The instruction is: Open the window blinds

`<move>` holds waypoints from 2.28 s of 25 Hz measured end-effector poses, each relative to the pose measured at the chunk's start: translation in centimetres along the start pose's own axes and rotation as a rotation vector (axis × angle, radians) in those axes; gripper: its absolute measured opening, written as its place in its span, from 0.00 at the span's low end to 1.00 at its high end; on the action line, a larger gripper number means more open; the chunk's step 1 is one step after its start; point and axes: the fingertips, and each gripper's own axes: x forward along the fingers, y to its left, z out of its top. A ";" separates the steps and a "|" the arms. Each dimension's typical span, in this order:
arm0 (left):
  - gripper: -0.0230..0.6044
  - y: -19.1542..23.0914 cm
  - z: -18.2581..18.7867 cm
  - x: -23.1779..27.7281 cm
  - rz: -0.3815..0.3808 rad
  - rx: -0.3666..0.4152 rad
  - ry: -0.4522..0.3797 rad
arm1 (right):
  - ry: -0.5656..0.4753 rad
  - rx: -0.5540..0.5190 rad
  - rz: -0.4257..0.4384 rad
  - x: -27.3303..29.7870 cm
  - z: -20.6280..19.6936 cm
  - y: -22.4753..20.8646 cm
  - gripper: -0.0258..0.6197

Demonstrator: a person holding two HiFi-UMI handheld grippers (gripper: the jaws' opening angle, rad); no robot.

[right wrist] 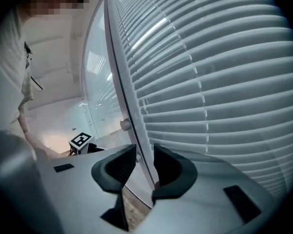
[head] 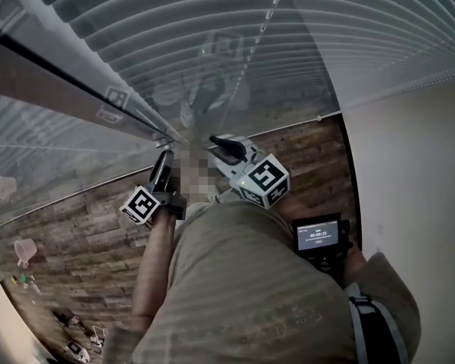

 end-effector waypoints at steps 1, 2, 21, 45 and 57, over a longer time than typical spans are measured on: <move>0.25 -0.2 0.3 -0.2 -0.007 -0.008 -0.002 | -0.002 -0.017 0.006 0.0 0.5 0.2 0.22; 0.26 -0.4 0.7 -0.3 -0.015 -0.010 -0.007 | -0.007 -0.041 0.018 0.1 1.0 0.6 0.22; 0.28 -1.0 1.7 0.8 -0.075 -0.239 -0.084 | -0.006 -0.078 0.117 1.2 4.3 1.0 0.22; 0.26 -1.4 2.5 -0.8 0.033 -0.219 -0.177 | -0.028 -0.048 0.289 0.7 5.1 4.1 0.22; 0.25 -0.4 2.2 -0.5 0.200 -0.011 -0.247 | -0.006 -0.048 0.432 1.2 3.0 4.4 0.22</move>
